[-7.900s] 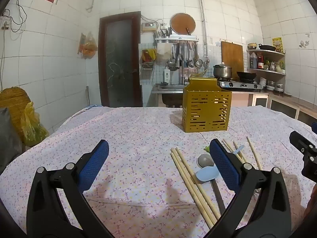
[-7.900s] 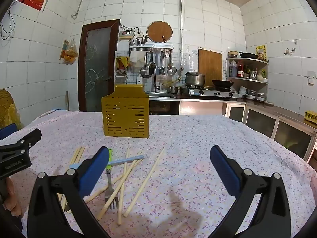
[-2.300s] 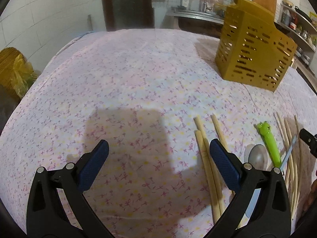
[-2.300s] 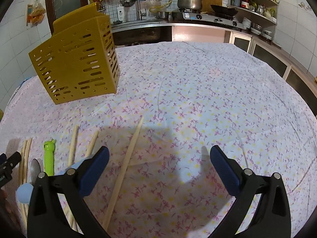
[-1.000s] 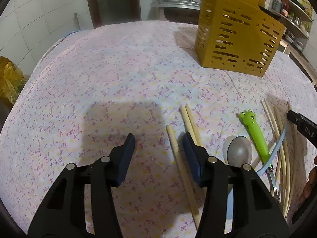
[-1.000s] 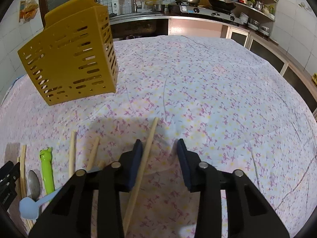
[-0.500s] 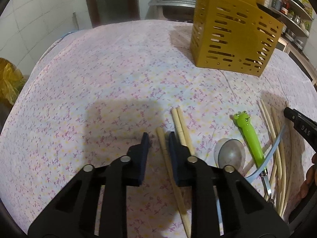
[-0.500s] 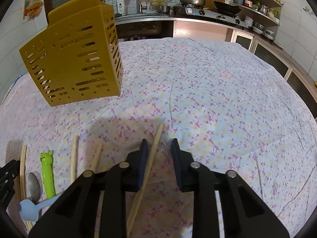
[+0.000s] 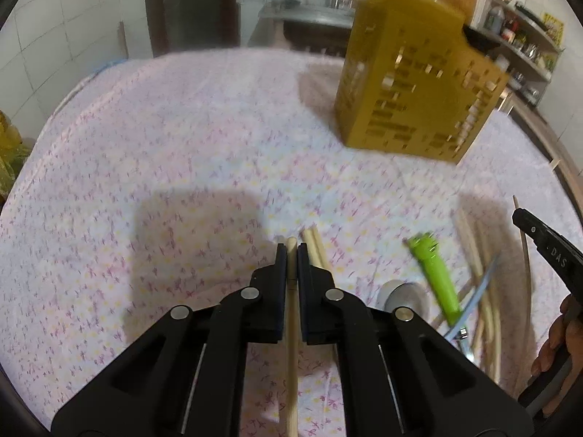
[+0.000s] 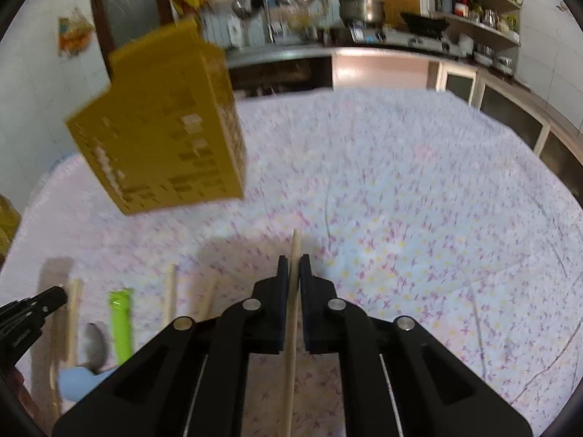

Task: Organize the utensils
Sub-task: 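Lift the chopstick upright with the right gripper toward the yellow caddy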

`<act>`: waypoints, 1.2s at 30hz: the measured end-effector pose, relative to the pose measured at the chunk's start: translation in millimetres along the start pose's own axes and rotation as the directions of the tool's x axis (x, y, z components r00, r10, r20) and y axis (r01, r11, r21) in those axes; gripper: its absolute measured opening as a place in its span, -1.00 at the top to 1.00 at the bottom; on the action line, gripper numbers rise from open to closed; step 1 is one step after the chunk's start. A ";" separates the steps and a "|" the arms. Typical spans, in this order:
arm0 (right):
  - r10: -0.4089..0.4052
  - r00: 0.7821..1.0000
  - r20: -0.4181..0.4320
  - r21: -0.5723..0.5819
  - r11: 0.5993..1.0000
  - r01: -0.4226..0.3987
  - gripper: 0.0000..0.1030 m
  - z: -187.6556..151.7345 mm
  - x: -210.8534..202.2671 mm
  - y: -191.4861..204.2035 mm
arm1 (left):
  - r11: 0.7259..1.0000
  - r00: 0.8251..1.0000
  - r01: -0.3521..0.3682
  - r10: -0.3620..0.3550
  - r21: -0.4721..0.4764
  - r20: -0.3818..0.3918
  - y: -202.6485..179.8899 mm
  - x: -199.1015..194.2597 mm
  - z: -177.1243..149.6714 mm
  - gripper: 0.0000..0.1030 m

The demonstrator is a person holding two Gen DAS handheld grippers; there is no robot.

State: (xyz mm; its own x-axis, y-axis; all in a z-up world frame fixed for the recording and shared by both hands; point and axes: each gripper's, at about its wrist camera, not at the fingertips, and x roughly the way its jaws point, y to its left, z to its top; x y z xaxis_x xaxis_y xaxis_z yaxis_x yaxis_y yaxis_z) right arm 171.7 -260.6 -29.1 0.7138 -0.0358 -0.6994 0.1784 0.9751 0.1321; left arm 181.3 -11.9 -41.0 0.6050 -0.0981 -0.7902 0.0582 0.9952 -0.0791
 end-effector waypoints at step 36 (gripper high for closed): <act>0.029 0.819 0.572 -0.082 0.996 0.022 0.88 -33.4 -169.4 21.8 | 0.992 0.833 0.098 -0.128 0.084 0.538 3.8 -159.2 -24.3 0.91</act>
State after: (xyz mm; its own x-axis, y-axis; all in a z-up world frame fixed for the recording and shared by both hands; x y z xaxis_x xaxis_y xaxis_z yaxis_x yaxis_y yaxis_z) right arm 32.0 -225.9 68.8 0.9778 -0.1263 -0.1673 0.1377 0.9887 0.0585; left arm 66.0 7.5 69.7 0.9240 -0.2077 -0.3209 0.1835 0.9775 -0.1043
